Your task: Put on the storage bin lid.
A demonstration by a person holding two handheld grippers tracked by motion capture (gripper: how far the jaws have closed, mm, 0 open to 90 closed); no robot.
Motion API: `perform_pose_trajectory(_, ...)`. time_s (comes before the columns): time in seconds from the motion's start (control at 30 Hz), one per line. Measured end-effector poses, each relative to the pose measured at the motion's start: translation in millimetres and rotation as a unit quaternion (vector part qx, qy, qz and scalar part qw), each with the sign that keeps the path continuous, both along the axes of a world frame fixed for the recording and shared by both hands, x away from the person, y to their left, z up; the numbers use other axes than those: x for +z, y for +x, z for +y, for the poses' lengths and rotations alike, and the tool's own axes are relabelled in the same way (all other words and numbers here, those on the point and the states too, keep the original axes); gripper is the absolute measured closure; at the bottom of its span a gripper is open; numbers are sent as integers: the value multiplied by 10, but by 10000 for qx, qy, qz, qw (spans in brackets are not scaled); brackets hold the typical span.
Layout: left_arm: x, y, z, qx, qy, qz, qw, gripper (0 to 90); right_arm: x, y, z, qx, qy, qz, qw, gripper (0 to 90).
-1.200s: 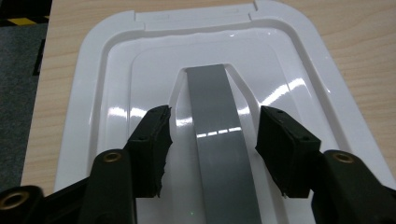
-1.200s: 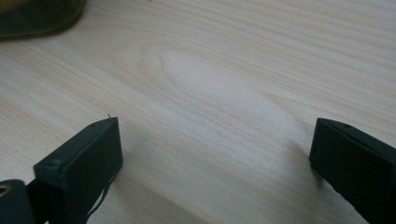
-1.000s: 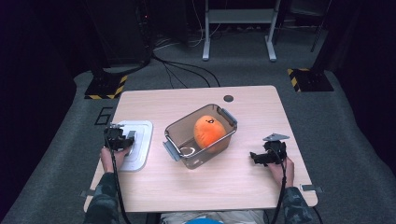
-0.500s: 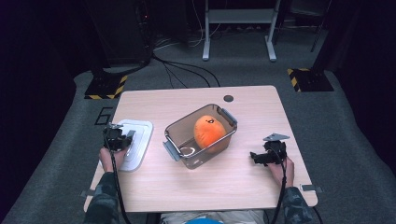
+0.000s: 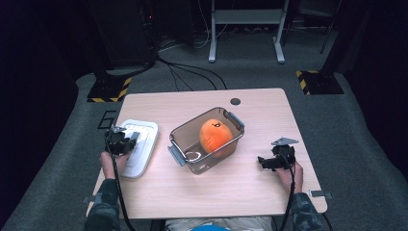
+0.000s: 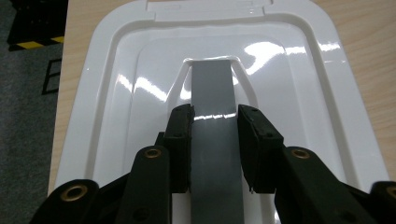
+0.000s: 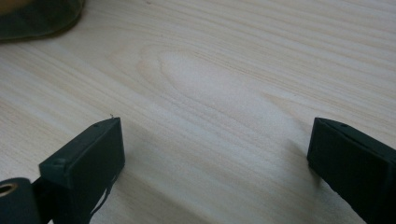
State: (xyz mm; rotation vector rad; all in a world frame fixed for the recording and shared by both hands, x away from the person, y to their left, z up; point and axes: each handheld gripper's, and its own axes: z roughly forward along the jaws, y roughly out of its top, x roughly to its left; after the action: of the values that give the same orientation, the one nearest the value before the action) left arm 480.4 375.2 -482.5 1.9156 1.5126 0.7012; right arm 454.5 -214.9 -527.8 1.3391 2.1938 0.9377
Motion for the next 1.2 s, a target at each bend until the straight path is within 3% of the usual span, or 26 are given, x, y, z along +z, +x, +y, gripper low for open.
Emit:
perform_pose_trajectory(0.07,34,-11,-16,-42,60,-38,10000,664,0,0,-1,4,-3,-1,10000,33)
perform_pose_trajectory(0.37,234,-61,-63,-214,-62,-212,9995,664,1,-2,0,-14,5,5,10000,35)
perform_pose_trajectory(0.43,276,-67,-79,-277,12,-266,9993,664,1,-1,-1,-14,6,5,10000,35)
perform_pose_trajectory(0.63,393,-71,-115,-377,-159,-345,9986,664,1,-2,-1,-14,22,6,10000,37)
perform_pose_trajectory(1.2,648,-70,-255,-669,-3,-450,9967,664,1,1,-5,-7,18,-1,10000,40)
